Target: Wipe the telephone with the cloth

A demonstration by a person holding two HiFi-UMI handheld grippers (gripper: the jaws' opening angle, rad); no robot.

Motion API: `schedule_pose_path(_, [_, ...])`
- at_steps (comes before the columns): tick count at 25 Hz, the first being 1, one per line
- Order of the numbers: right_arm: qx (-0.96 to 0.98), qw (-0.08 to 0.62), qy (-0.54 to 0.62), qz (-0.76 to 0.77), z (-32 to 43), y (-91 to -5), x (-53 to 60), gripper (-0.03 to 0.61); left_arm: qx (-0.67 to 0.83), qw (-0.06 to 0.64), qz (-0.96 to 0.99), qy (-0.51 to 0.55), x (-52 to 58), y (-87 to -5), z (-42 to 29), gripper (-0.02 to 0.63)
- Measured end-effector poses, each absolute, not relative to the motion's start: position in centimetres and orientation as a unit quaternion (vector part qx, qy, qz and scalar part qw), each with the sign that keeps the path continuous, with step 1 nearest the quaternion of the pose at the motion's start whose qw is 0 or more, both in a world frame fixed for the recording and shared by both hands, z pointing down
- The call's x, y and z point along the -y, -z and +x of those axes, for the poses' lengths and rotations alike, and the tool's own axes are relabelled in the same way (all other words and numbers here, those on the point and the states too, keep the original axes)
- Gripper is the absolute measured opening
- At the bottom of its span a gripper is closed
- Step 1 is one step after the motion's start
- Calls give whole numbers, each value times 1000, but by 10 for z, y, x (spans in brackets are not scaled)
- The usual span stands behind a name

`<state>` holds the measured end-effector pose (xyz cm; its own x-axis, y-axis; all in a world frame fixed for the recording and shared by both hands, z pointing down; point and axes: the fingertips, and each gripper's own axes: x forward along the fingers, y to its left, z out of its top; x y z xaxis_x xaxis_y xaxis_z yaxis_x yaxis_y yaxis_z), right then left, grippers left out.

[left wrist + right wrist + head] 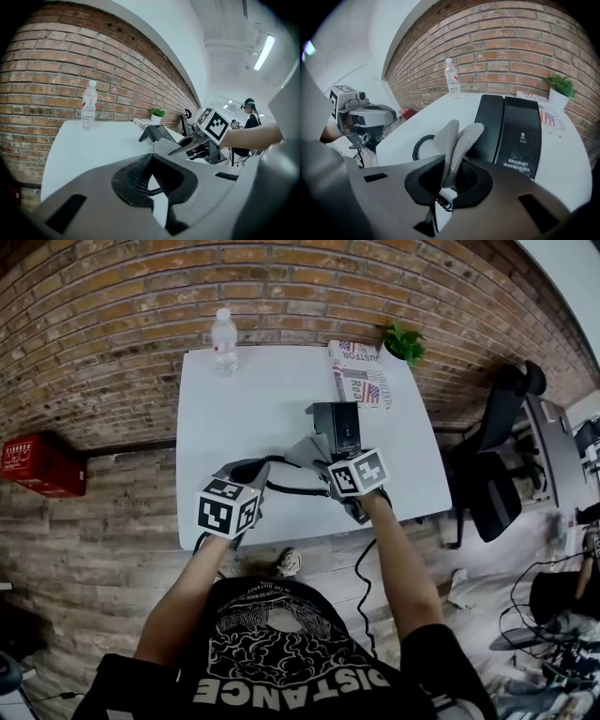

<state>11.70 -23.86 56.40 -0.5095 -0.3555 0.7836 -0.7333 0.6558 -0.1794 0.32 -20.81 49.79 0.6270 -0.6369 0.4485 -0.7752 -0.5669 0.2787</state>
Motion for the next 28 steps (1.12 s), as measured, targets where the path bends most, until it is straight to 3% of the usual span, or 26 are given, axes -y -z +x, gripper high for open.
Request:
schedule_pose_path(14, [828, 350, -268, 348, 124, -575, 210, 12, 398, 230, 874, -155, 207, -500, 7, 5])
schedule_pose_path(28, [873, 217, -197, 389, 106, -465, 230, 12, 450, 209, 857, -139, 222, -472, -34, 5])
